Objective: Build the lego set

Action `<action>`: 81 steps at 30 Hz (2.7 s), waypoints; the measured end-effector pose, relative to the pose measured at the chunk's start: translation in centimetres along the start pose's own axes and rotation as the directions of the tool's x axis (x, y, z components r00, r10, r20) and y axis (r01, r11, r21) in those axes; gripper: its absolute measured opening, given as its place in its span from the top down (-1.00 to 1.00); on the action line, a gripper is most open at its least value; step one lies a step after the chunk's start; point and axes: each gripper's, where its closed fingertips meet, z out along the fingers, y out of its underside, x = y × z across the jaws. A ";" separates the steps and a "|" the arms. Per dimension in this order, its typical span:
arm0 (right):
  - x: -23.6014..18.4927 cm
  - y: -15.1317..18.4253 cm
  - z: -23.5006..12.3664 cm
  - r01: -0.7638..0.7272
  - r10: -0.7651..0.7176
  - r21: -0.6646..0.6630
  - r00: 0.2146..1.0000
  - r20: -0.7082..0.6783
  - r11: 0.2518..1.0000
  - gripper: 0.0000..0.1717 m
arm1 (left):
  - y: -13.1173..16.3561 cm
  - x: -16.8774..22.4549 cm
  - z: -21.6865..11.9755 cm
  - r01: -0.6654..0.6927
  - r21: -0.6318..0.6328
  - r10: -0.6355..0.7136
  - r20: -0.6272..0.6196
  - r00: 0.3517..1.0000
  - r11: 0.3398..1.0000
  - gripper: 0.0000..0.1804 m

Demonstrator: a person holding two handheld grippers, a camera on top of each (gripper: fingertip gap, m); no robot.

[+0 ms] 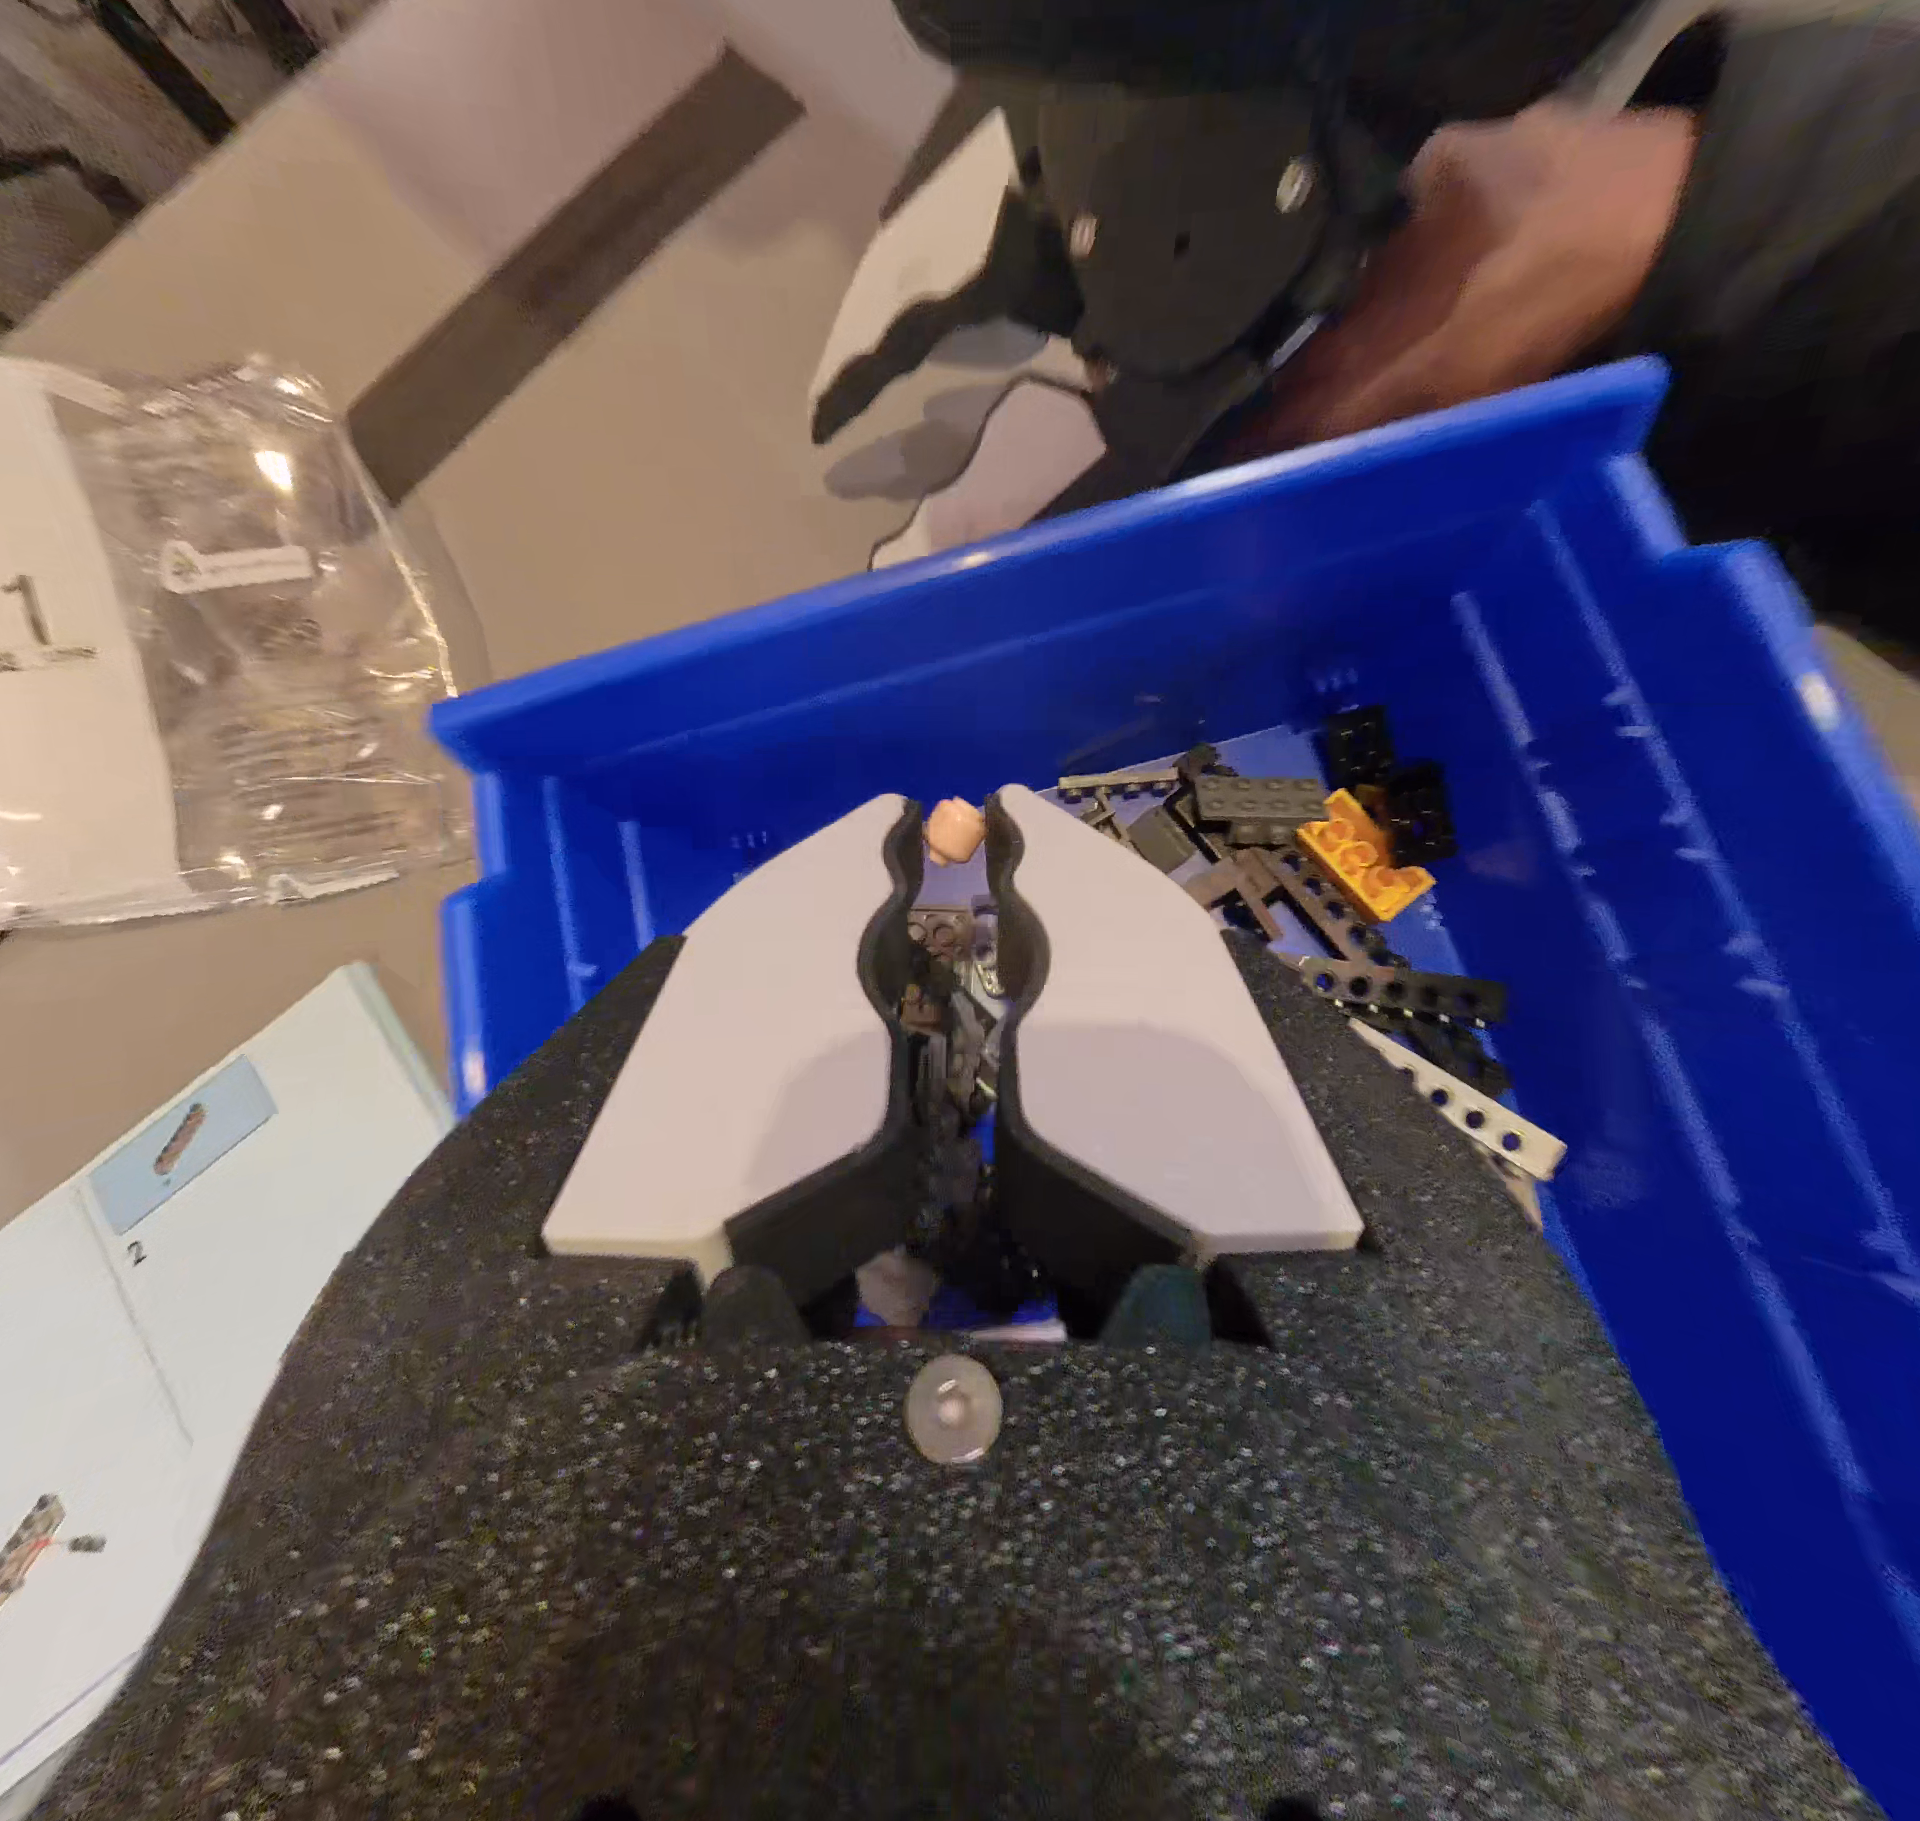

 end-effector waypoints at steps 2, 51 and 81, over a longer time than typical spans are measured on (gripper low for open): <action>0.0 0.0 0.0 0.000 0.000 0.000 1.000 0.001 1.000 0.46 | -0.7 -0.5 -2.5 0.018 0.059 -0.018 -0.001 1.000 0.998 0.87; 1.6 0.4 0.1 -0.070 0.068 -0.023 0.993 -0.095 0.997 0.48 | 29.2 -15.4 -17.1 0.349 0.010 -0.343 0.212 0.915 0.937 0.65; 1.3 0.3 0.1 -0.058 0.056 -0.020 0.995 -0.080 0.998 0.49 | 21.9 -13.1 -20.7 0.113 0.230 -0.171 0.250 0.953 0.967 0.55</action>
